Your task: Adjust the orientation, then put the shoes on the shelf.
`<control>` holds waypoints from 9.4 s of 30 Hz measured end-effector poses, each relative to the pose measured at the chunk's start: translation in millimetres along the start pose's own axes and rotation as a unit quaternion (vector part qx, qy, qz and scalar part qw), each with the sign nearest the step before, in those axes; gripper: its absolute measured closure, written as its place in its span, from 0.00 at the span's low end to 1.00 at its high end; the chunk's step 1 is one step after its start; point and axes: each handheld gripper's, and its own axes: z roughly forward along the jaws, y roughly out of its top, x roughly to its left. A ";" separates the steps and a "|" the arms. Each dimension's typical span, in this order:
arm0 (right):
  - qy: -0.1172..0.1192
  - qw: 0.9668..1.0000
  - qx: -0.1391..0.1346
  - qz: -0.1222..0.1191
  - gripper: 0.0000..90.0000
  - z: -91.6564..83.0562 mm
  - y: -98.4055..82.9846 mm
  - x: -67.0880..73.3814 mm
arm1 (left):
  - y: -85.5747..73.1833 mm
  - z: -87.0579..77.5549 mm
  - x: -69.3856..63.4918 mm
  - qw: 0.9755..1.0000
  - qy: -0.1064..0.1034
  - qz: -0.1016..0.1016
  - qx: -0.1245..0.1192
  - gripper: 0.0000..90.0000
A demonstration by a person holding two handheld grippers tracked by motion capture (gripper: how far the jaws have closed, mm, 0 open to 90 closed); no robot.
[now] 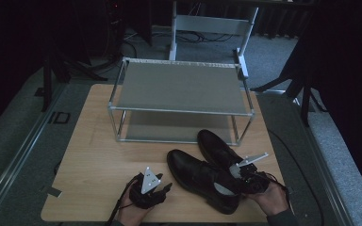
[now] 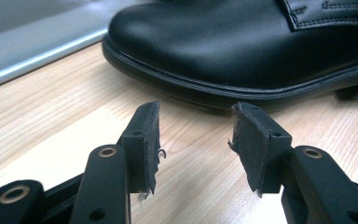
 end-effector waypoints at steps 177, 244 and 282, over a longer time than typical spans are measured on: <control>-0.091 0.967 -0.192 0.140 0.89 46.1 134.2 -3.3 | 74.7 63.8 64.1 0.994 0.109 -0.011 -0.010 0.57; -0.160 0.925 -0.297 0.174 0.89 80.6 149.3 -1.3 | 106.2 128.2 69.0 0.983 0.177 -0.033 -0.038 0.82; -0.192 0.898 -0.359 0.169 0.89 103.9 152.4 -1.0 | 118.4 173.7 74.0 0.974 0.204 -0.087 -0.054 1.00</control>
